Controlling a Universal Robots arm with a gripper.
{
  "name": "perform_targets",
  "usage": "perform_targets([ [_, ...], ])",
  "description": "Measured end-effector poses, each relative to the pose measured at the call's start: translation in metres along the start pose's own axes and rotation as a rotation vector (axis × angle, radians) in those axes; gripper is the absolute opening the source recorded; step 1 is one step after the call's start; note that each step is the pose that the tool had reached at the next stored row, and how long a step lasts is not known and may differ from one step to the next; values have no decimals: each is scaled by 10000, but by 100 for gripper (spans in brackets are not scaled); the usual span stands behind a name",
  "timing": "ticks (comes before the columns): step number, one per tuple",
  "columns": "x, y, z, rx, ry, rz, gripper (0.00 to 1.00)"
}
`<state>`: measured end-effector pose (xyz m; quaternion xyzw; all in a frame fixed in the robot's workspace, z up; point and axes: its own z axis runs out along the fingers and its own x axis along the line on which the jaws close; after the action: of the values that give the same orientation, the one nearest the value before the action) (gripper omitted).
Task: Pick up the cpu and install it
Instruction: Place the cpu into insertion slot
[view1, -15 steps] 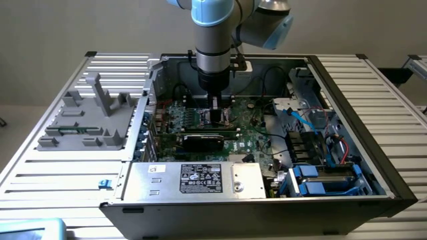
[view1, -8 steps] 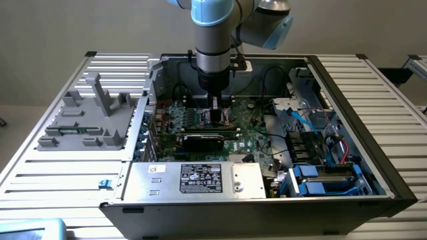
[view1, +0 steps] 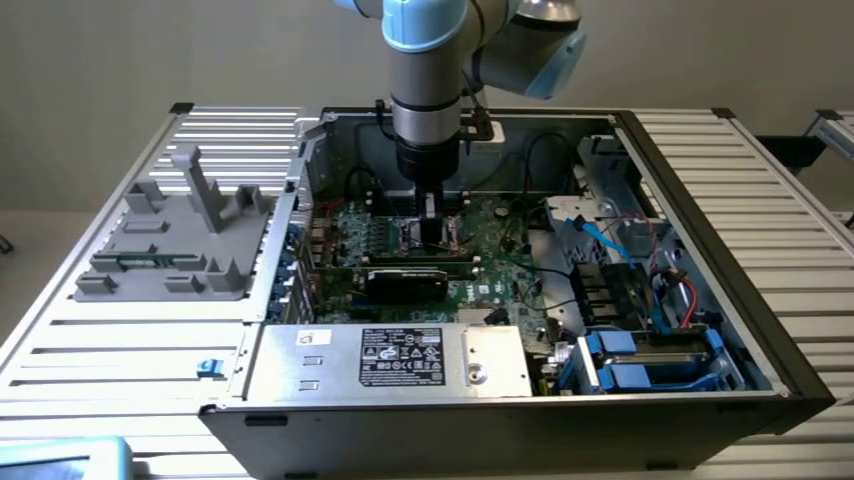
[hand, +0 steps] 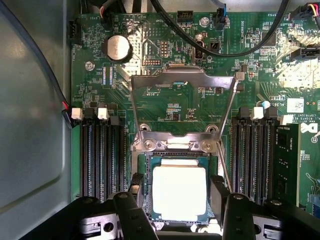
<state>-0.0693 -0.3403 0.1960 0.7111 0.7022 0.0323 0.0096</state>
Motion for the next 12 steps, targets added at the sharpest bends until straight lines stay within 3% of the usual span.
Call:
perform_targets([
  [12,10,-1,1,-22,-6,97,63],
])
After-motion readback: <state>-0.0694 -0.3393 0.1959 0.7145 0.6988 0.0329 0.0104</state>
